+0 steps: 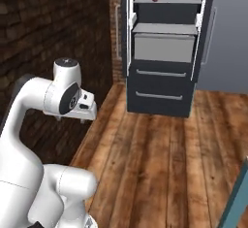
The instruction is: Take the cheese, chicken drumstick, and onion from the fridge and place them on the plate on the dining counter to create an appetizer plate.
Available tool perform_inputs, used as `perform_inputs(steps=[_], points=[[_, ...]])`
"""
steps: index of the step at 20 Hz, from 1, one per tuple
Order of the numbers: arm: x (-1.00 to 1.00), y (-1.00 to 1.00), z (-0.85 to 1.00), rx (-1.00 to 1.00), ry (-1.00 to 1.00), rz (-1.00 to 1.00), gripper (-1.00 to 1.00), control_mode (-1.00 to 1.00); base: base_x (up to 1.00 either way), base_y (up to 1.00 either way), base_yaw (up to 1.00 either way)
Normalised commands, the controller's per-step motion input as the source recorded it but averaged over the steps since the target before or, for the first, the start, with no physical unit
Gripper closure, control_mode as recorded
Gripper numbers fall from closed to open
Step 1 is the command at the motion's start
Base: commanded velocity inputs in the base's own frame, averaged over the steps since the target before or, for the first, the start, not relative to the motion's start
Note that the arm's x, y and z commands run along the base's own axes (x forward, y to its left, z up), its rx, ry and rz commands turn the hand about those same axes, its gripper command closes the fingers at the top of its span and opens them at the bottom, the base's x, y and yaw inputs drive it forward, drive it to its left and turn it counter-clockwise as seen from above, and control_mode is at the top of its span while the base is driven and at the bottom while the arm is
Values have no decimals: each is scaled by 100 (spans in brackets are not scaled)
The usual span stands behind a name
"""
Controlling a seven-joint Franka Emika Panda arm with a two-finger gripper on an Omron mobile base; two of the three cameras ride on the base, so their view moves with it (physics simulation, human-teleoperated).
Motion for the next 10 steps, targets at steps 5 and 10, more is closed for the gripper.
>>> perform_inputs(steps=[5,10], points=[[0,0,0,0,0,0,-100,100,62,-54,28],[0,0,0,0,0,0,-100,100,26,-71,14]])
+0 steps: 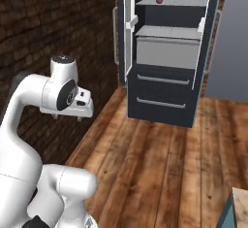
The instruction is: Take the cheese, chicken drumstick, and onion from the fridge and place them on the plate on the dining counter to create an appetizer plate.
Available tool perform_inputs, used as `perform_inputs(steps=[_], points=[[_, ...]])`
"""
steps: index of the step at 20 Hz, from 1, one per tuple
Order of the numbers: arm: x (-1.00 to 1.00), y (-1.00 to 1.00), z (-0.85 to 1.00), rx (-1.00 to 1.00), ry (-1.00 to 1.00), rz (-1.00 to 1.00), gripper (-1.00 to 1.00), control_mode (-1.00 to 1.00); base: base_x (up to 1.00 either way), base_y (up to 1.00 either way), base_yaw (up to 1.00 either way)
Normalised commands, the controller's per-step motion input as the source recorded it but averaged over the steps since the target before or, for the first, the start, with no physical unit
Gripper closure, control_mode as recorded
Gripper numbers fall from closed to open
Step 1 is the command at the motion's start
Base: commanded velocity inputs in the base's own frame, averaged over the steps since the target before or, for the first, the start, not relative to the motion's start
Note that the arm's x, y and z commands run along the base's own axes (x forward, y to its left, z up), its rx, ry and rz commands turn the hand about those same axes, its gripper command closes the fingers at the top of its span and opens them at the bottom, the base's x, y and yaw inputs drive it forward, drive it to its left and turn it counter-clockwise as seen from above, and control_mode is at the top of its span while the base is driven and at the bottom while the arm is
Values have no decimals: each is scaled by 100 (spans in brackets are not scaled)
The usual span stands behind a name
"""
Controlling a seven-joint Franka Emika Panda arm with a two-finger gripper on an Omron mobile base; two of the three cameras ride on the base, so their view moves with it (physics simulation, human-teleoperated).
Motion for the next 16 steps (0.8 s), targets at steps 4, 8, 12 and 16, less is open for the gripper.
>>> perform_inputs(steps=[4,8,12,16], points=[[0,0,0,0,0,0,-100,100,12,-66,8],[0,0,0,0,0,0,-100,100,12,-52,3],[0,0,0,0,0,0,-100,100,17,-55,1],[0,0,0,0,0,0,-100,100,56,-31,0]])
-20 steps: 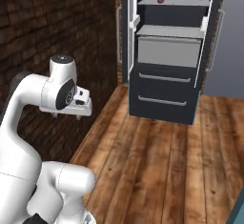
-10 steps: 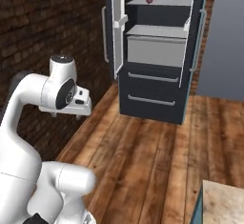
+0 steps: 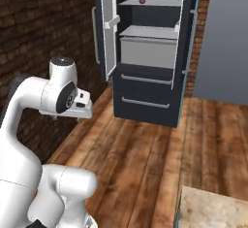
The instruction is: Take the cheese, chicken drumstick, and onion from the fridge and place them on the plate on the dining counter to create an appetizer plate.
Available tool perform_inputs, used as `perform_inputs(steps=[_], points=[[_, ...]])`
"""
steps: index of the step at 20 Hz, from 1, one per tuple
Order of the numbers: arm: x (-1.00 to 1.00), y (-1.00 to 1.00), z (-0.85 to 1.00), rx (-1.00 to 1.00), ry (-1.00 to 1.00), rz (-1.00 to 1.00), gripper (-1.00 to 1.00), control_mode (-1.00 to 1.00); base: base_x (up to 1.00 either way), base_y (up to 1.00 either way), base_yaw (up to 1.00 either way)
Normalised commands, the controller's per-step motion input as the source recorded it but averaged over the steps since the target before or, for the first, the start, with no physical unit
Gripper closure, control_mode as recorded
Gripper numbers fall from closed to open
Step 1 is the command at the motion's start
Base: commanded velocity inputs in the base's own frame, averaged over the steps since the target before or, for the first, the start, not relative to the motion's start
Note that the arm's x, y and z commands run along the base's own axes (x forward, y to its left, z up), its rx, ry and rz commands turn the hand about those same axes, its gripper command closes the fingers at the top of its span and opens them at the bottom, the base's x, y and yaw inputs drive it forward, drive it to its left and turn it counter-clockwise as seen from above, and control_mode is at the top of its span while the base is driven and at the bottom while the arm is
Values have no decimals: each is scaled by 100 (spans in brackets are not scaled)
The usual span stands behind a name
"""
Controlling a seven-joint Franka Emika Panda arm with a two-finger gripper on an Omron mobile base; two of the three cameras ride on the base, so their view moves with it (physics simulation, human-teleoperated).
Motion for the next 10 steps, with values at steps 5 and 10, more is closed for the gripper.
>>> perform_inputs(steps=[5,10], points=[[0,0,0,0,0,0,-100,100,99,-1,0],[0,0,0,0,0,0,-100,100,100,-21,0]])
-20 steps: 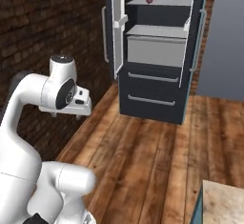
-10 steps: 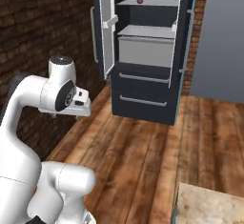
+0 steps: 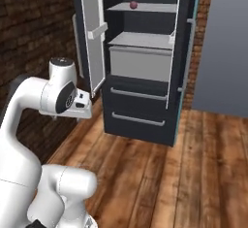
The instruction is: Take the cheese, chicken drumstick, and onion from the fridge and place them on the plate on the dining counter to create an appetizer plate.
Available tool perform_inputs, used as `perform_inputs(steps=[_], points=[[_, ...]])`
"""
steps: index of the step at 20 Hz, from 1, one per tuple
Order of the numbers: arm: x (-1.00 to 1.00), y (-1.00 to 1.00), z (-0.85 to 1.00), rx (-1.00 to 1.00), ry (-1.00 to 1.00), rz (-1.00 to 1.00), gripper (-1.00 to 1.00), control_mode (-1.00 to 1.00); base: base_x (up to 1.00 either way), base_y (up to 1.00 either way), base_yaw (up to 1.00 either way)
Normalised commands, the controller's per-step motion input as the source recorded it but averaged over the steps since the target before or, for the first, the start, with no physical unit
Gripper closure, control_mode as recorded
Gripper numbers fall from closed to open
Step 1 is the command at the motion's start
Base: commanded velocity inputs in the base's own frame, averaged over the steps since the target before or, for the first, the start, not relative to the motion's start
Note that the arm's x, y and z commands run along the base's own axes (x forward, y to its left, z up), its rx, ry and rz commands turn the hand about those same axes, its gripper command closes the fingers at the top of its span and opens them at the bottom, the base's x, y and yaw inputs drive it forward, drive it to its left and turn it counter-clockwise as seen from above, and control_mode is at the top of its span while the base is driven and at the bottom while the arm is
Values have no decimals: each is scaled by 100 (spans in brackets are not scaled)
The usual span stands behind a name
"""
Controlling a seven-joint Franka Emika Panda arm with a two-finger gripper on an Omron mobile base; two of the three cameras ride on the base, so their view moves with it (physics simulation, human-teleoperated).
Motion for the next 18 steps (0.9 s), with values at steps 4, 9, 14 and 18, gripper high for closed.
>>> perform_inputs(steps=[4,9,14,18], points=[[0,0,0,0,0,0,-100,100,100,-22,0],[0,0,0,0,0,0,-100,100,100,-11,0],[0,0,0,0,0,0,-100,100,100,-8,0],[0,0,0,0,0,0,-100,100,100,-6,0]])
